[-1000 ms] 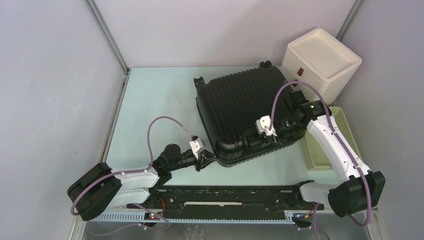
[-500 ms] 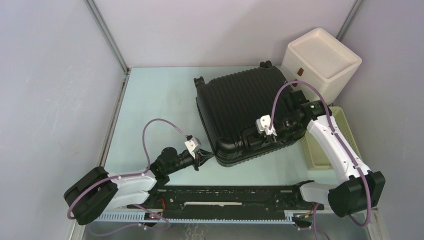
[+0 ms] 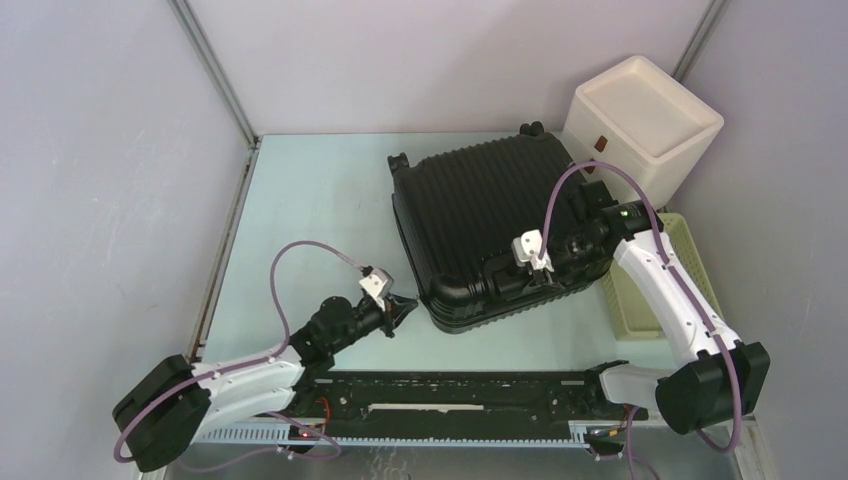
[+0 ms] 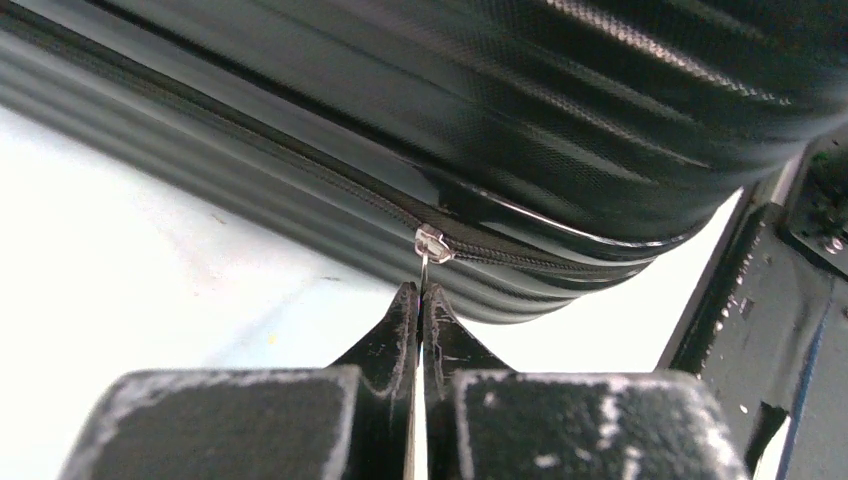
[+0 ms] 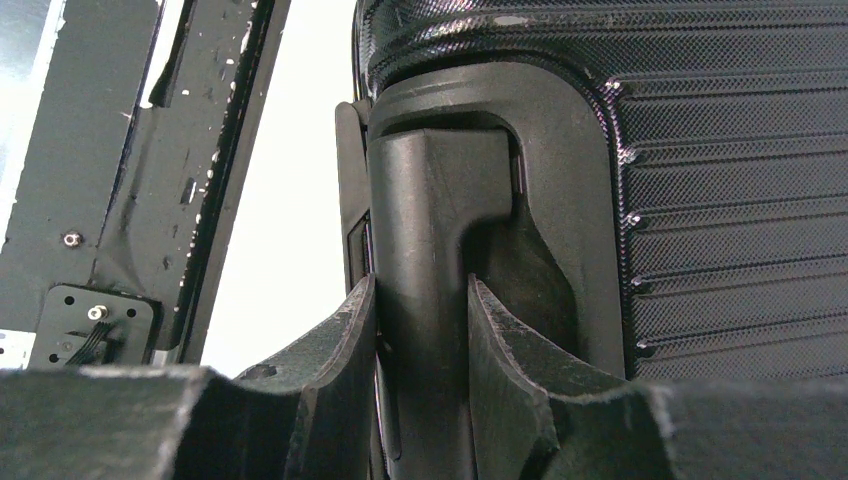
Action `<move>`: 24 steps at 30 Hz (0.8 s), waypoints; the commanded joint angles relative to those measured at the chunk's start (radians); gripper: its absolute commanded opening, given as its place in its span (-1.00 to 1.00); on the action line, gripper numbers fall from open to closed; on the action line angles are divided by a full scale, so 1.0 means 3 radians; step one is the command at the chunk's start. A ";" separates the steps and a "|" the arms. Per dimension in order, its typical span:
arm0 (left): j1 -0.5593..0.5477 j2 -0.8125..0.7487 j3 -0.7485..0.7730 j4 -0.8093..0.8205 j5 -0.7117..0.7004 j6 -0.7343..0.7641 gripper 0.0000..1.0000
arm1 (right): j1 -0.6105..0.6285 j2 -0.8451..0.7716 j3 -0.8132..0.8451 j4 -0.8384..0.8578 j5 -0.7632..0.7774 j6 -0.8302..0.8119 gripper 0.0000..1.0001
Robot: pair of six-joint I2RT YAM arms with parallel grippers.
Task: Open, take out, and arrange the luggage
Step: Unzip the zipper of the luggage.
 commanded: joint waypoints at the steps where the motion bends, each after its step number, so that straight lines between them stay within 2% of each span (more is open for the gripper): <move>1: 0.0053 -0.0195 0.0189 -0.0606 -0.0962 -0.0195 -1.00 | -0.0068 -0.0088 -0.0015 -0.0386 -0.0079 0.0042 -1.00; 5: 0.0106 -0.0205 0.0385 -0.0900 -0.1164 -0.0273 -1.00 | -0.0061 -0.0118 -0.0089 -0.0418 -0.0073 -0.0034 -1.00; 14: 0.0535 0.0076 0.0785 -0.1193 -0.1042 -0.0317 -1.00 | 0.0019 -0.0174 -0.0197 -0.0397 0.0006 -0.0052 -1.00; 18: 0.0747 0.0279 0.1035 -0.1396 -0.1131 -0.0288 -1.00 | 0.0057 -0.0170 -0.0199 -0.0378 0.0037 -0.0028 -1.00; 24: 0.1159 0.0701 0.1440 -0.1454 -0.0972 -0.0196 -1.00 | 0.0108 -0.0164 -0.0221 -0.0322 0.0079 0.0026 -1.00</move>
